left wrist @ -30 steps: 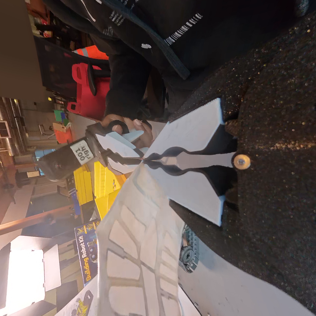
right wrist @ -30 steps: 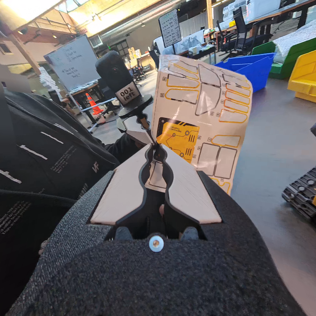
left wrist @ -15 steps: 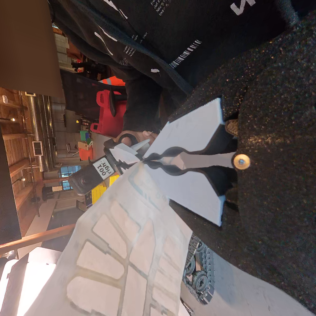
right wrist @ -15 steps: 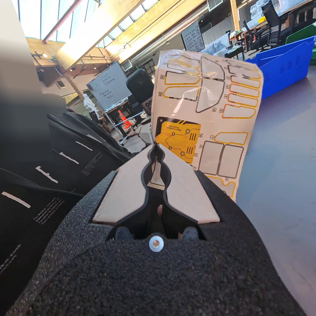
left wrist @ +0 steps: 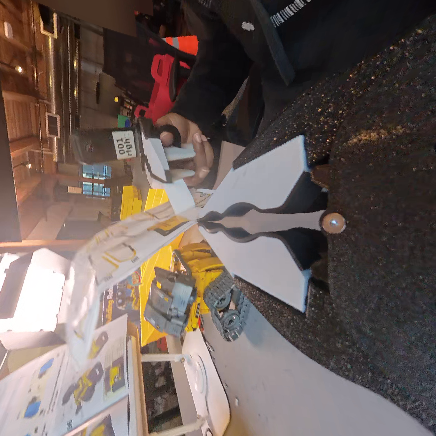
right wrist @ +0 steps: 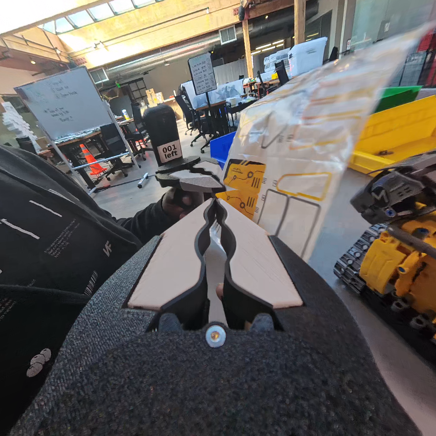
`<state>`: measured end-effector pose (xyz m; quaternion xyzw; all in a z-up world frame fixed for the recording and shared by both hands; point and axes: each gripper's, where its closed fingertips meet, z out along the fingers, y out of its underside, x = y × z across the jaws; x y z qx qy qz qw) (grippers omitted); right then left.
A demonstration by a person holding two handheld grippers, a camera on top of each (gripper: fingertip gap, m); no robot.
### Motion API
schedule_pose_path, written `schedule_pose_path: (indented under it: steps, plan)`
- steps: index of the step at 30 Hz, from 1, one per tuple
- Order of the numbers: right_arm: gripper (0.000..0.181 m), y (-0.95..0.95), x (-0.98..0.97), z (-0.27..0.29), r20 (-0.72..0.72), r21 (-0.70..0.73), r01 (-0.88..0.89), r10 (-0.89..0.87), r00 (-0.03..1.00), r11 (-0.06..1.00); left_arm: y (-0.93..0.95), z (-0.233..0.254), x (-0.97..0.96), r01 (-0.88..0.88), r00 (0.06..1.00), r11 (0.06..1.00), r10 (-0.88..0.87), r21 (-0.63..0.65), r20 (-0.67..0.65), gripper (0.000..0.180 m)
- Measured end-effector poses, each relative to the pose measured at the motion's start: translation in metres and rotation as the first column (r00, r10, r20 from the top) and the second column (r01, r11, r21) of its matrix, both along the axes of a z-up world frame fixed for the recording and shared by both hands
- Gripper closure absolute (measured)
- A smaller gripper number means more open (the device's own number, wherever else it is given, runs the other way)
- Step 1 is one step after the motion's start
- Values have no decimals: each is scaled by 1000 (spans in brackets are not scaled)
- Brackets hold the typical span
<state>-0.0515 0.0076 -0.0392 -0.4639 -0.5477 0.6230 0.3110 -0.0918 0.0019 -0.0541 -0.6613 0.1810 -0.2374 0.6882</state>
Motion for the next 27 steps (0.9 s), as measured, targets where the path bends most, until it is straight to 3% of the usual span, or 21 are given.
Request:
schedule_pose_path:
  steps: [4, 7, 11, 14, 18, 21, 24, 27]
  plan:
    - [181, 24, 10, 12, -22, -19, 45, -45, 999, 999, 9, -6, -55, -172, 974, 978, 187, -118, 131, 180]
    - [181, 31, 19, 13, -25, -4, 61, -61, 998, 998, 13, -22, -103, -284, 897, 926, 348, -247, 274, 180]
    - [181, 41, 27, 5, -10, -6, 94, -94, 996, 996, 24, -38, -151, -295, 698, 868, 481, -399, 530, 180]
    - [181, 44, 31, -2, -8, -9, 111, -112, 994, 994, 37, -50, -179, -254, 491, 854, 518, -453, 701, 180]
    - [181, 47, 38, -8, -16, -15, 129, -129, 991, 992, 52, -73, -206, -241, 259, 824, 563, -512, 785, 180]
    - [181, 50, 43, -12, -11, -19, 137, -138, 990, 990, 53, -69, -212, -284, 182, 815, 563, -505, 806, 179]
    - [181, 53, 47, -15, -7, -12, 151, -151, 988, 988, 58, -64, -198, -231, 199, 848, 520, -476, 830, 138]
    - [181, 60, 52, -16, -6, 11, 189, -189, 982, 982, 59, -56, -173, -171, 353, 858, 512, -484, 783, 94]
